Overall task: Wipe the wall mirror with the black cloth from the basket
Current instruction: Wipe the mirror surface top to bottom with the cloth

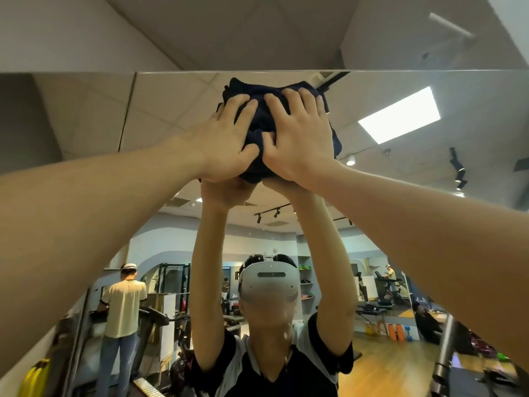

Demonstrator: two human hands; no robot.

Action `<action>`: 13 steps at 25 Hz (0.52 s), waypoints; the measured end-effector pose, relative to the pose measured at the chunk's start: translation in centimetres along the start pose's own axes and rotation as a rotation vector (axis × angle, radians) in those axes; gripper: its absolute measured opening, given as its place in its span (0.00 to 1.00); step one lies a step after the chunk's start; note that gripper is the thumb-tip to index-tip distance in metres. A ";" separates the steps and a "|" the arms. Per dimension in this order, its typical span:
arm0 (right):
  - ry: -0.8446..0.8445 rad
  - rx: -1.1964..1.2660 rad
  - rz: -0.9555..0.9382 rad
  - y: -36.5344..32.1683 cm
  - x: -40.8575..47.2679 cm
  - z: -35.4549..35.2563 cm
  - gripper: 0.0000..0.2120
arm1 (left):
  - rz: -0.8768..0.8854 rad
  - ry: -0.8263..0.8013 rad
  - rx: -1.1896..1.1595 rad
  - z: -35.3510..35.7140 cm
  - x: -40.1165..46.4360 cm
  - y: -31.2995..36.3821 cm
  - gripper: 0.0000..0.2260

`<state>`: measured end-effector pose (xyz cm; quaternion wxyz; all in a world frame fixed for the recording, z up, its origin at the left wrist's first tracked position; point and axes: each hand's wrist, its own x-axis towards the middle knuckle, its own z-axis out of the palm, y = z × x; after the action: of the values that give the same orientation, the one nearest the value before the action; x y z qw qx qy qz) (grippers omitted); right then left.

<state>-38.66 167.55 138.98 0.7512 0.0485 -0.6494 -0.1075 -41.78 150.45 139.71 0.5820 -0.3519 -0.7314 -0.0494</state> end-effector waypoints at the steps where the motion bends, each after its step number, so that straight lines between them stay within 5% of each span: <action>1: -0.005 -0.004 0.000 -1.2 0.2 0.3 0.31 | -0.003 -0.002 -0.004 -0.2 -0.6 -1.0 0.39; 13: -0.046 0.017 -0.033 -12.7 2.0 3.6 0.32 | -0.019 -0.015 -0.028 -2.5 -6.5 -11.3 0.35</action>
<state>-43.18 154.96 138.78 0.7339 0.0634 -0.6664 -0.1154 -45.73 137.82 138.56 0.5712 -0.3532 -0.7383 -0.0625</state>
